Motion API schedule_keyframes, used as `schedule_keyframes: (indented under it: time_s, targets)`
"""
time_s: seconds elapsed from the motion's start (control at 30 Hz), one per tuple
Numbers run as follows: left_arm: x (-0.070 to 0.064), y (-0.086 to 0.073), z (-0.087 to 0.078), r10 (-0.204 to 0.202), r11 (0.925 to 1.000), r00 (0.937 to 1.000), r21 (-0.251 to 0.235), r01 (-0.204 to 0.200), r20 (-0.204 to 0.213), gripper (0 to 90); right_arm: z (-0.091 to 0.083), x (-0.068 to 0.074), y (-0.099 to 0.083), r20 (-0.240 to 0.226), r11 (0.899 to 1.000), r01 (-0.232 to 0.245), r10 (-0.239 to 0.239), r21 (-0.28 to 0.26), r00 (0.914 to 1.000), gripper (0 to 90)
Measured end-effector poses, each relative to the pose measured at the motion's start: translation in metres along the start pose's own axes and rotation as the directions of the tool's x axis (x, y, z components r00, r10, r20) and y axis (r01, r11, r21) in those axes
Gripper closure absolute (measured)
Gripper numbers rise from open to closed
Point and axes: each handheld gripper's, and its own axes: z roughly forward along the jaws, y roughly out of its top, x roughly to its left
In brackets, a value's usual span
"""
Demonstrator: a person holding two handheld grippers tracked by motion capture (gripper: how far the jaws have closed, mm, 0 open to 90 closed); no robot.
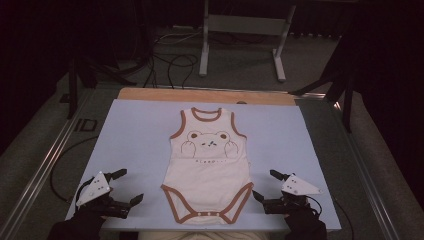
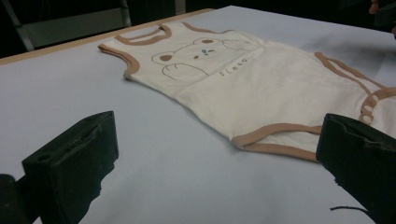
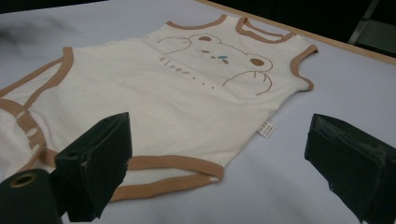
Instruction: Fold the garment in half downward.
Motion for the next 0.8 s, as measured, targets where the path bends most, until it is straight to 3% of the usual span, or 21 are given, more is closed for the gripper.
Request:
schedule_keyframes:
  time_s: [0.23, 0.8]
  targets:
    - [-0.003, 0.003, 0.001, 0.008, 0.9999, 0.9998, 0.012, -0.008, 0.017, 0.1, -0.001, 0.001, 0.002, -0.005, 1.000, -0.023, 0.023, -0.006, 0.9997, 7.4]
    - [-0.006, 0.012, 0.003, 0.020, 0.9998, 0.9992, 0.008, -0.020, 0.034, 0.2, -0.004, 0.001, 0.008, 0.012, 1.000, -0.021, 0.021, -0.023, 0.9997, 7.5]
